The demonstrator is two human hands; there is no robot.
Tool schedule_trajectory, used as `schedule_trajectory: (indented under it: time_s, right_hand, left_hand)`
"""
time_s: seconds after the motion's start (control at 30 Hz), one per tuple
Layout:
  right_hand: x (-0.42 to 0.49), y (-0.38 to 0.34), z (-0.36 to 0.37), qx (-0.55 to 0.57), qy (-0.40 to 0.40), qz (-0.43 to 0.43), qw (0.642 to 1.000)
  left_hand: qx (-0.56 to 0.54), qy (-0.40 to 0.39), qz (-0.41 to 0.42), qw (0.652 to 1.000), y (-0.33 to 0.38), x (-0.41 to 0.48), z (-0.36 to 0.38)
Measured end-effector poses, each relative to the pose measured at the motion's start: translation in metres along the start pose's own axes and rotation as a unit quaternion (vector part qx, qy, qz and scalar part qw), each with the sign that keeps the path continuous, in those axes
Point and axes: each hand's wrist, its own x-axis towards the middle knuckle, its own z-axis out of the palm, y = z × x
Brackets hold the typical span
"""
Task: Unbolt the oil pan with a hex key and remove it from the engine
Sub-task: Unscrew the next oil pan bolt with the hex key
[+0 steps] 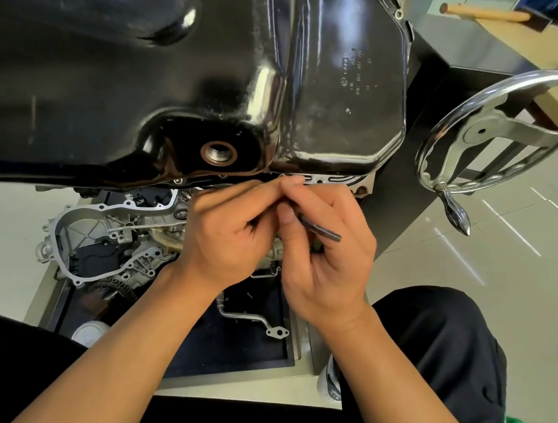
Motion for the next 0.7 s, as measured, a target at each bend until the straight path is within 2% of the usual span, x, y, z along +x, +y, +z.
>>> schedule_trajectory:
  time_s: [0.13, 0.27, 0.7]
  right_hand:
    - [0.0008, 0.0006, -0.0025, -0.019, 0.026, 0.012, 0.999]
    - [-0.001, 0.002, -0.0041, -0.014, 0.048, 0.021, 0.999]
    - [-0.0015, 0.0004, -0.0004, -0.032, 0.018, 0.003, 0.999]
  left_hand:
    - [-0.01, 0.027, -0.015, 0.999, 0.002, 0.0013, 0.0]
    - [-0.004, 0.011, -0.011, 1.0, 0.0023, 0.0028, -0.0057]
    - [0.014, 0.008, -0.015, 1.0, 0.0053, -0.0003, -0.0001]
